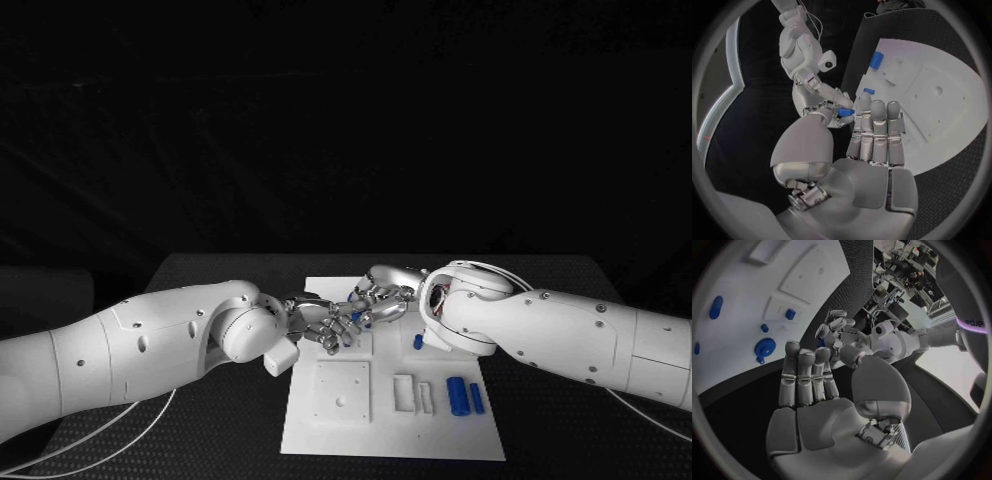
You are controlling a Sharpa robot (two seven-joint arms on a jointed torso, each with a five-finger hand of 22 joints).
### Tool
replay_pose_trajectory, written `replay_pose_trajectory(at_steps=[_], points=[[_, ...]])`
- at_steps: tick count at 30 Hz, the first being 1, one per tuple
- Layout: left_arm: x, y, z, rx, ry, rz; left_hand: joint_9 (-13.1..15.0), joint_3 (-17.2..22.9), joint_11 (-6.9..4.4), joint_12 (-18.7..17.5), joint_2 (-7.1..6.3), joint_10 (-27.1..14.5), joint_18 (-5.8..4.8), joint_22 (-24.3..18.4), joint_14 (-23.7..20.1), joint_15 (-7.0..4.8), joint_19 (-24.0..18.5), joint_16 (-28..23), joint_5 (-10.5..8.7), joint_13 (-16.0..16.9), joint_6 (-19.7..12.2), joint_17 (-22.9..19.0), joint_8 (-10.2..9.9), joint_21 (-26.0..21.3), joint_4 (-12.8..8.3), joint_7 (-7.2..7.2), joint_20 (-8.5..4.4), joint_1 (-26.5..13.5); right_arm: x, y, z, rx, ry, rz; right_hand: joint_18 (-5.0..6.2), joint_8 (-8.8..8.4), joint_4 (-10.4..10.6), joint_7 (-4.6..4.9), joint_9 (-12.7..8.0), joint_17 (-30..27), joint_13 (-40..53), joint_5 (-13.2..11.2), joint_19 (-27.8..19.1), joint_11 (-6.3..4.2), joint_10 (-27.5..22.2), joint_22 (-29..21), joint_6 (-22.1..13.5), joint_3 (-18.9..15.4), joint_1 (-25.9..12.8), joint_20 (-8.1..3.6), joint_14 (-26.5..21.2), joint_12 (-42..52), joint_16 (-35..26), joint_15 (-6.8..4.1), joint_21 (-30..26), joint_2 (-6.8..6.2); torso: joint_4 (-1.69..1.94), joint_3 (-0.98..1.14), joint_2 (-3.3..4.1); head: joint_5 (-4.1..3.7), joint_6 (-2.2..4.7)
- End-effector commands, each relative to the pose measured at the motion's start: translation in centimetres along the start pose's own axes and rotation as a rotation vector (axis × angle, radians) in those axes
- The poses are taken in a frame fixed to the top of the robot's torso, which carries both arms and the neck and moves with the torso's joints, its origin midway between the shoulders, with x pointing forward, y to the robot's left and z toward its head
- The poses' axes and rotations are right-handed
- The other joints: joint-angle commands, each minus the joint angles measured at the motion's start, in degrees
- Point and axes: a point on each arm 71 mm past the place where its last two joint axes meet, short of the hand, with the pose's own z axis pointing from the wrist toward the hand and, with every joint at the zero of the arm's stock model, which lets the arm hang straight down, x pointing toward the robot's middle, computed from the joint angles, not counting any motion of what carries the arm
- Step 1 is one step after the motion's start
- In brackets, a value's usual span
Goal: Assemble the parts on the task board
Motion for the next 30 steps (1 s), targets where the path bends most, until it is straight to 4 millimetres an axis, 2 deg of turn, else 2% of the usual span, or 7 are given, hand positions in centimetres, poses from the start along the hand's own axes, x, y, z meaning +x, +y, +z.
replay_pose_trajectory(at_steps=[1, 7, 15, 18, 25, 30], points=[[0.08, -0.17, 0.07, 0.006, -0.007, -0.008, 0.3, -0.7, -0.31, 0.3, 1.06, -0.1, -0.66, 0.6, 0.3, -0.34, 0.4, 0.4, -0.25, 0.1, 0.1, 0.0, 0.3, 0.2, -0.1, -0.28, -4.33, 0.7, 0.06, 0.27, 0.0, -0.016, -0.002, -0.01, 0.37, 0.17, 0.1, 0.87, 0.3, -0.1, 0.1, 0.0, 0.3, -0.23, 0.1, 0.6, 1.2, 0.4, 0.2, -0.11, 0.0, -0.4, 0.1, -0.53, 0.3, -0.3, -0.03, 0.04, 0.02, 0.09, -0.04], [0.21, -0.22, 0.07, 0.011, 0.001, -0.006, 0.8, -1.7, -0.44, 0.7, 3.97, 0.0, -0.69, 0.9, 0.3, -0.46, 0.4, 0.7, -0.2, 0.2, 0.3, 0.0, 0.4, 0.2, -0.7, -0.44, -4.5, 3.6, 0.02, 0.08, 0.0, -0.009, -0.001, -0.011, 0.37, 0.16, 0.1, 0.87, 0.3, -0.1, 0.1, 0.0, 0.4, -0.23, 0.1, 0.6, 1.2, 0.4, 0.2, -0.12, 0.0, -0.4, 0.1, -0.53, 0.3, -0.31, 0.0, 0.01, -0.01, 0.05, -0.1], [-0.14, -0.17, -0.07, 0.023, -0.007, -0.02, 1.3, -2.9, -0.57, 1.0, 8.41, 0.1, -1.0, 1.0, 0.2, -0.56, 0.2, 0.9, -0.04, 0.1, 0.6, -0.3, 0.4, 0.0, -2.8, -0.6, -4.61, 10.4, -0.05, -0.17, -0.01, -0.001, 0.001, -0.01, 0.37, 0.15, 0.1, 0.87, 0.3, -0.1, 0.1, 0.0, 0.4, -0.23, 0.1, 0.6, 1.2, 0.5, 0.2, -0.12, 0.0, -0.4, 0.1, -0.53, 0.3, -0.35, -0.01, -0.03, 0.0, -0.07, -0.14], [-0.32, -0.12, -0.15, 0.027, -0.01, -0.031, 1.3, -3.2, -0.55, 1.0, 9.6, 0.1, -1.17, 1.0, 0.1, -0.54, 0.0, 0.9, 1.33, -0.1, 0.7, -0.5, 0.1, -0.2, -3.5, -0.59, -4.62, 12.3, -0.09, -0.33, -0.01, 0.004, 0.003, -0.006, 0.37, 0.12, 0.2, 0.88, 0.4, -0.1, 0.1, 0.0, 0.4, -0.22, 0.1, 0.6, 1.2, 0.5, 0.2, -0.11, 0.0, -0.5, 0.0, -0.53, 0.3, -0.4, 0.02, -0.01, 0.01, -0.13, -0.19], [-0.59, -0.1, -0.23, 0.037, -0.021, -0.051, 1.9, -3.3, -0.51, 1.1, 11.01, 0.0, -1.43, 1.1, -0.1, -0.48, -0.2, 1.0, 3.5, -0.3, 0.9, -0.8, -0.1, -0.5, -5.7, -0.6, -4.62, 15.5, -0.12, -0.48, -0.02, 0.007, 0.005, 0.012, 0.37, -0.07, 0.3, 0.97, 0.4, -0.2, 0.1, 0.0, 0.3, -0.13, 0.0, 0.5, 1.0, 0.8, -0.1, -0.03, -0.1, -0.8, -0.2, -0.5, 0.2, -0.6, 0.01, -0.06, -0.02, -0.09, -0.14], [-0.59, -0.15, -0.22, 0.043, -0.023, -0.06, 2.1, -2.9, -0.43, 1.1, 11.23, -0.2, -1.53, 1.1, -0.2, -0.43, -0.3, 0.9, 3.99, -0.4, 0.7, -0.9, -0.2, -0.6, -6.9, -0.48, -4.6, 16.5, -0.1, -0.43, 0.0, 0.003, 0.007, 0.023, 0.37, -0.3, 0.4, 1.09, 0.5, -0.3, 0.0, 0.0, 0.2, -0.02, -0.2, 0.3, 0.7, 0.9, -0.3, 0.09, -0.3, -1.2, -0.4, -0.44, 0.0, -0.73, 0.03, -0.04, -0.01, -0.05, -0.15]])
